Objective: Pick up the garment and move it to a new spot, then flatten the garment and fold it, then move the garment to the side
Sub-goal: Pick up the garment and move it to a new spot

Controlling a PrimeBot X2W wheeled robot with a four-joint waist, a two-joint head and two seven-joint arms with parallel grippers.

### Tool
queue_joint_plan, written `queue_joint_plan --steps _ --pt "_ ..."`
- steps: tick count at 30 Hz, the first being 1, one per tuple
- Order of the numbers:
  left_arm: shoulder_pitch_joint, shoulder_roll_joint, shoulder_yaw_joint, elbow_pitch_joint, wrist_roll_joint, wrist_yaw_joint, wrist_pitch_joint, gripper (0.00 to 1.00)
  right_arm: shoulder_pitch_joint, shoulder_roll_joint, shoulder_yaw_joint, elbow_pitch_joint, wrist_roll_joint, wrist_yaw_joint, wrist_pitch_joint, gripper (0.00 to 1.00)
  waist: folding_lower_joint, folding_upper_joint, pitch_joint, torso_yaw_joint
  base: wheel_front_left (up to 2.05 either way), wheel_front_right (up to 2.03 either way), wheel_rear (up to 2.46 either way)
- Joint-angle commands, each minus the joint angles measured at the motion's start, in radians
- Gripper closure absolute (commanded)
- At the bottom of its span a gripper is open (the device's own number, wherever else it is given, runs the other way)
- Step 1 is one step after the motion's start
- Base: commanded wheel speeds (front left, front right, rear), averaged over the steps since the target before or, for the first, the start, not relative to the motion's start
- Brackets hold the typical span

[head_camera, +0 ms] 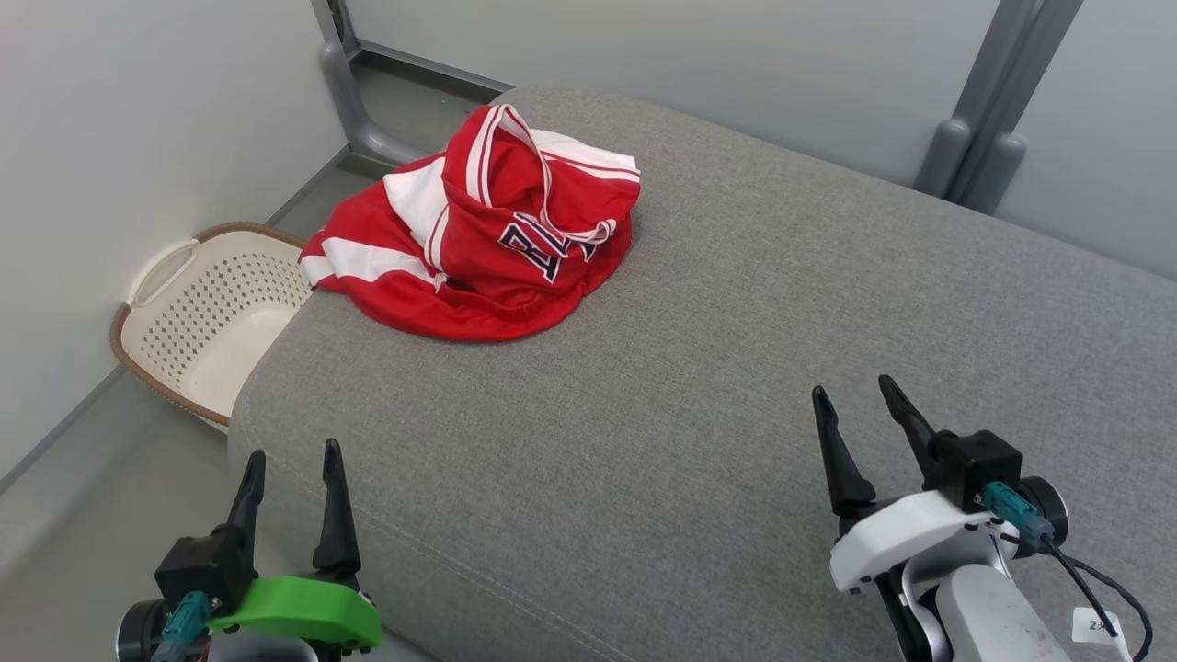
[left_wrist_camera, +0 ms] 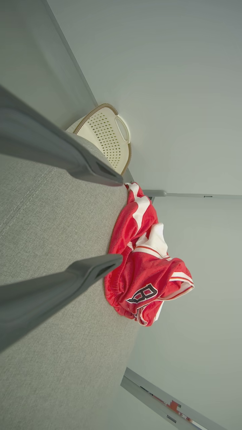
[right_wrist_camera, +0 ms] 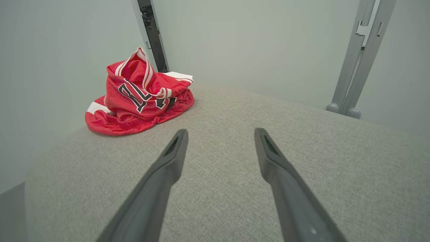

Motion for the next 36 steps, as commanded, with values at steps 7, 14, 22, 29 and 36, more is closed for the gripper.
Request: queue_joint_plan --steps 7,14,22,29,36 --pt "-0.081 0.004 -0.01 0.061 0.004 -0.018 0.0 0.0 0.01 -0.005 -0.025 -0.012 -0.01 -0.001 -0.003 0.0 0.0 0.0 0.013 -0.004 0.0 0.0 0.0" --pt "-0.324 0.024 -0.021 0.227 -0.016 -0.055 0.002 0.0 0.011 -0.004 -0.034 -0.05 -0.039 0.0 -0.003 0.0 0.0 0.0 0.081 -0.049 0.0 0.0 0.0" --pt "-0.58 0.088 0.026 0.436 -0.061 -0.062 0.03 0.0 -0.046 -0.005 0.028 -0.08 -0.074 -0.001 0.018 0.0 0.0 0.0 0.206 -0.223 0.0 0.0 0.0" --pt "-0.692 0.166 0.085 0.561 -0.143 -0.074 0.113 0.0 -0.082 -0.004 0.057 -0.12 -0.092 -0.001 0.031 0.0 0.0 0.0 0.319 -0.363 0.0 0.0 0.0" --pt "-0.737 0.235 0.11 0.621 -0.185 -0.079 0.179 0.0 -0.098 -0.004 0.057 -0.13 -0.076 -0.001 0.019 0.0 0.0 0.0 0.379 -0.442 0.0 0.0 0.0"
